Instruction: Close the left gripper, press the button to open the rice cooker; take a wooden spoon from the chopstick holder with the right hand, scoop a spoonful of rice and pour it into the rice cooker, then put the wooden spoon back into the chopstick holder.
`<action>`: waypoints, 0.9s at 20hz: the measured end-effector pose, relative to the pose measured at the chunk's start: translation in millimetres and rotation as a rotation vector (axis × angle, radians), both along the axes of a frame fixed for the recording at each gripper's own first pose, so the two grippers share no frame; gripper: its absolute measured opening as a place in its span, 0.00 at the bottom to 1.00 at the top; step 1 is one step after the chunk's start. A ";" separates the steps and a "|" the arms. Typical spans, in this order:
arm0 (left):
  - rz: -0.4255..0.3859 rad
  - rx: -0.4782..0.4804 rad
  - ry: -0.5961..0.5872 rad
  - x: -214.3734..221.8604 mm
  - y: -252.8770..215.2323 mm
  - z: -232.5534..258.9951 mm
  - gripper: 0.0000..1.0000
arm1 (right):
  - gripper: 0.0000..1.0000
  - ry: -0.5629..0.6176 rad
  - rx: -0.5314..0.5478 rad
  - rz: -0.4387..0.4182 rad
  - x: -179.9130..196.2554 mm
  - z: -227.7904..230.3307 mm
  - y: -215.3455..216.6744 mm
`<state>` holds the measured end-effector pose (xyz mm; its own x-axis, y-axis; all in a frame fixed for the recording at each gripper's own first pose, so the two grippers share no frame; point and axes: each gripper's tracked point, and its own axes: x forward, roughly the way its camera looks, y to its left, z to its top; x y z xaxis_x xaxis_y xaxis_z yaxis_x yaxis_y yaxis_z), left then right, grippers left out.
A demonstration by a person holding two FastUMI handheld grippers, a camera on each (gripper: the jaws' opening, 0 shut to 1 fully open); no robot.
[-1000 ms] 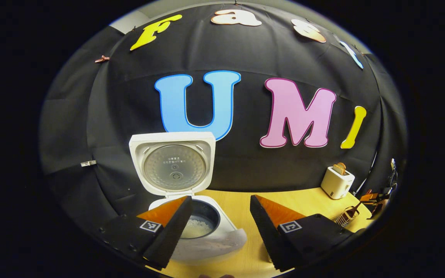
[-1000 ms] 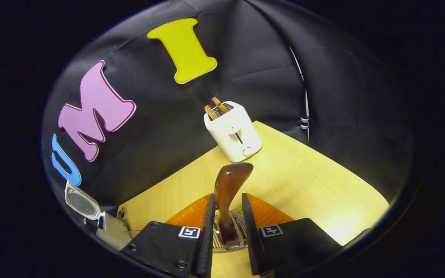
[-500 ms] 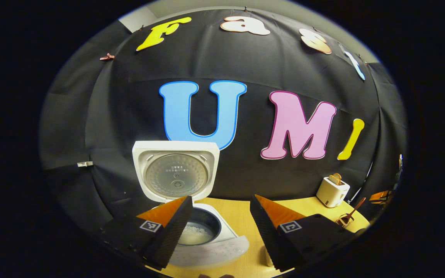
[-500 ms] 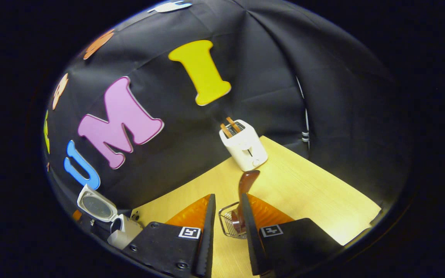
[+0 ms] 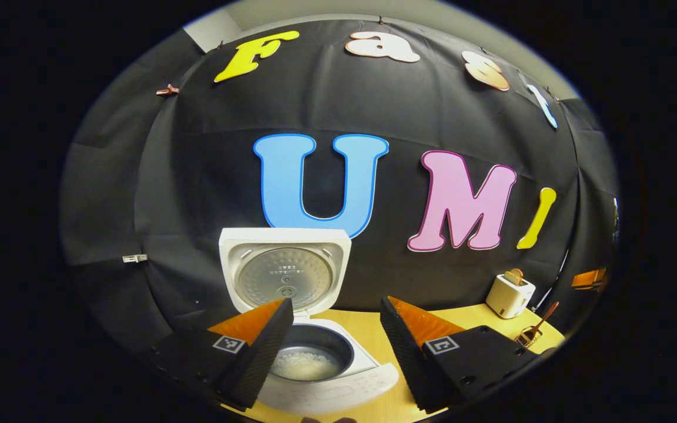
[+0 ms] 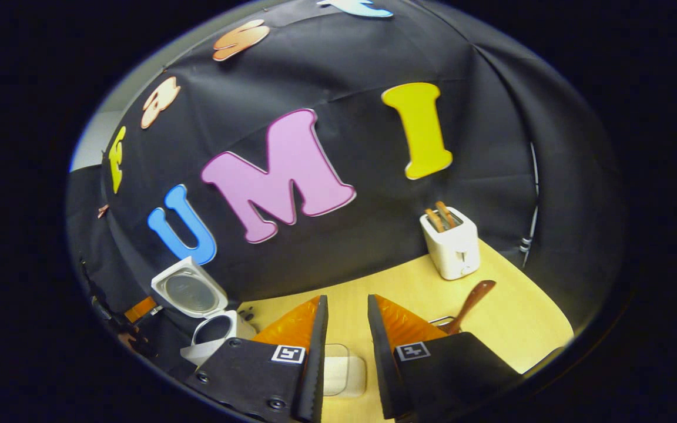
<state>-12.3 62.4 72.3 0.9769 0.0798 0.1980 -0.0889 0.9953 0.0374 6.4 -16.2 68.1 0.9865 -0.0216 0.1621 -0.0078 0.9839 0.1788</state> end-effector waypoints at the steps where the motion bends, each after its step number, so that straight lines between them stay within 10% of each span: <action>1: 0.000 0.001 -0.004 -0.9 3.1 2.9 0.95 | 0.41 -0.007 -0.013 0.019 0.5 3.4 12.4; 2: -0.003 0.000 -0.013 -0.7 6.4 8.1 0.95 | 0.56 -0.010 -0.027 0.037 0.0 4.4 26.4; 4: -0.017 -0.007 -0.034 5.6 11.1 23.0 0.95 | 0.47 -0.014 -0.059 0.072 0.9 4.3 50.4; 7: -0.033 -0.021 -0.065 25.5 22.6 53.2 0.95 | 0.58 -0.009 -0.106 0.113 -1.1 0.7 84.9; 9: -0.014 0.000 -0.087 43.4 35.5 75.1 0.95 | 0.84 -0.006 -0.135 0.145 -3.9 -0.7 107.9; 18: 0.087 0.016 -0.134 131.3 90.0 144.2 0.94 | 0.93 0.014 -0.238 0.169 -20.1 -14.7 149.1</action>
<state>119.0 152.5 216.4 0.9310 0.1594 0.3284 -0.1805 0.9830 0.0347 -13.8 132.9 53.4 0.9751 0.1802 0.1290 -0.1743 0.9831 -0.0558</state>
